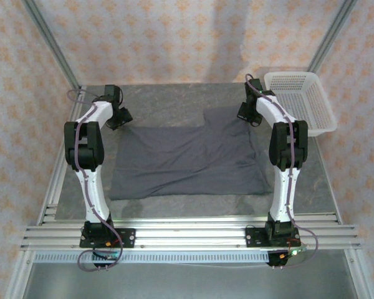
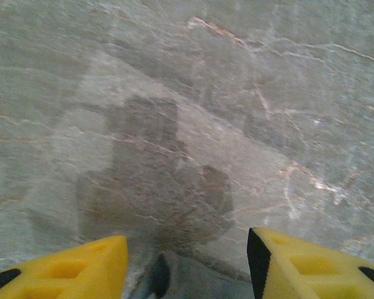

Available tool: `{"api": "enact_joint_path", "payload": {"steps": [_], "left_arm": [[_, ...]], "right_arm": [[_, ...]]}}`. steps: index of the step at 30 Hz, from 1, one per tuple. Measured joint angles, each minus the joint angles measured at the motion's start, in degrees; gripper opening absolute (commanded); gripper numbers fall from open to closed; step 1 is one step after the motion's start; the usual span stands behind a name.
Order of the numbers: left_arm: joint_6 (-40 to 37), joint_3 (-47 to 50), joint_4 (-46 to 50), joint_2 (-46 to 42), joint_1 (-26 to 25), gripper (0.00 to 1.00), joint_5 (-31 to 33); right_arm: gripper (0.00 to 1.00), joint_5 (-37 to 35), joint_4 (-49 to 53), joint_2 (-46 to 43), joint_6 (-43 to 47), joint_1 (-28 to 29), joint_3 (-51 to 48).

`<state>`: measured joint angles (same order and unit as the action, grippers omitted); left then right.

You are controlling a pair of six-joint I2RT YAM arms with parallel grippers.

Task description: Fold the inside-out t-shirt

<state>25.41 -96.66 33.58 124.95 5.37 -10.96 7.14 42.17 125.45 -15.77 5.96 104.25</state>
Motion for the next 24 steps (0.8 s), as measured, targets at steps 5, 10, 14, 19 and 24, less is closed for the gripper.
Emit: {"api": "enact_joint_path", "payload": {"steps": [5, 10, 14, 19, 24], "left_arm": [[0.28, 0.24, 0.02, 0.07, -0.11, 0.44, -2.91], [0.76, 1.18, 0.09, 0.09, -0.11, 0.29, -3.85], [1.40, 1.25, 0.28, 0.09, -0.11, 0.01, -3.72], [1.27, 0.94, 2.27, 0.15, -0.07, 0.00, -2.84], [1.33, 1.38, 2.93, 0.04, 1.18, 0.00, -1.64]], "right_arm": [[0.00, -0.04, 0.26, 0.00, 0.00, 0.00, 0.00], [0.00, -0.04, 0.26, 0.00, -0.02, 0.00, 0.00], [0.00, -0.07, 0.26, 0.00, -0.04, 0.00, 0.00], [0.00, -1.14, 0.28, 0.00, -0.74, 0.00, 0.00], [0.00, -2.84, -0.35, -0.28, -1.53, -0.57, -1.33]]}}
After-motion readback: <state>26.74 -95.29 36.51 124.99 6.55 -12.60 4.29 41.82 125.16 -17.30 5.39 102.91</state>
